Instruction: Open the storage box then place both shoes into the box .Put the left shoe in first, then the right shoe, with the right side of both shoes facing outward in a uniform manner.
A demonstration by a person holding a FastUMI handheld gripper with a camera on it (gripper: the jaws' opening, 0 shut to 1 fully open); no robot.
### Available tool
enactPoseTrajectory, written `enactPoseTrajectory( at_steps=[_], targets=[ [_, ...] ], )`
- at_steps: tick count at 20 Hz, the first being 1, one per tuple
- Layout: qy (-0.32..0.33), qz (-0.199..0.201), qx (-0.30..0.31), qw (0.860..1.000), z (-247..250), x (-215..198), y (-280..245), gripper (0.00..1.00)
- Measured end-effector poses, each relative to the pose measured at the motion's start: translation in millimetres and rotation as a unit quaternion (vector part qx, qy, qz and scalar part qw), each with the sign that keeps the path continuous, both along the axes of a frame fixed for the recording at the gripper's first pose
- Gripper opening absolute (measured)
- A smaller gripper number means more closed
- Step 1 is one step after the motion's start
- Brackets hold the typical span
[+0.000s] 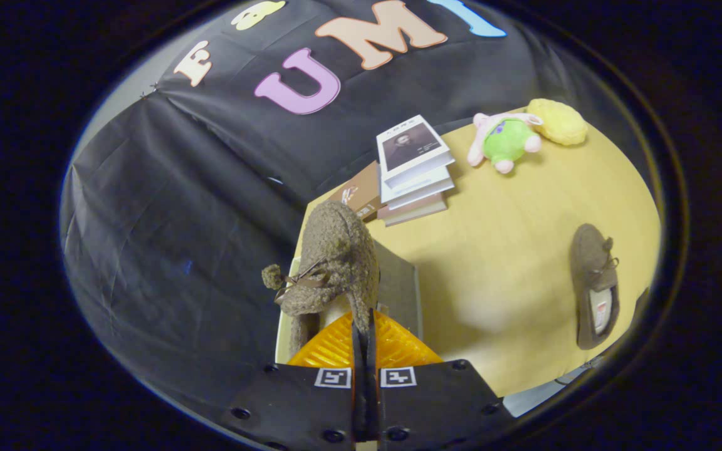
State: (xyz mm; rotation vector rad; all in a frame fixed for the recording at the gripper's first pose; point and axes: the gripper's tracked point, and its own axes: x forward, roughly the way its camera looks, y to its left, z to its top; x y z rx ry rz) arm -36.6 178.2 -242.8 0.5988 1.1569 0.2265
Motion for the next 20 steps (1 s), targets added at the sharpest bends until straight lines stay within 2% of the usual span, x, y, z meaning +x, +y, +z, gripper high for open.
enactPoseTrajectory(
  at_steps=[8,20],
  targets=[
    [0.022,0.030,-0.002,0.999,-27,-3,76,0.03],
    [0.082,0.052,-0.056,0.994,-98,-16,129,0.03]
  ],
)
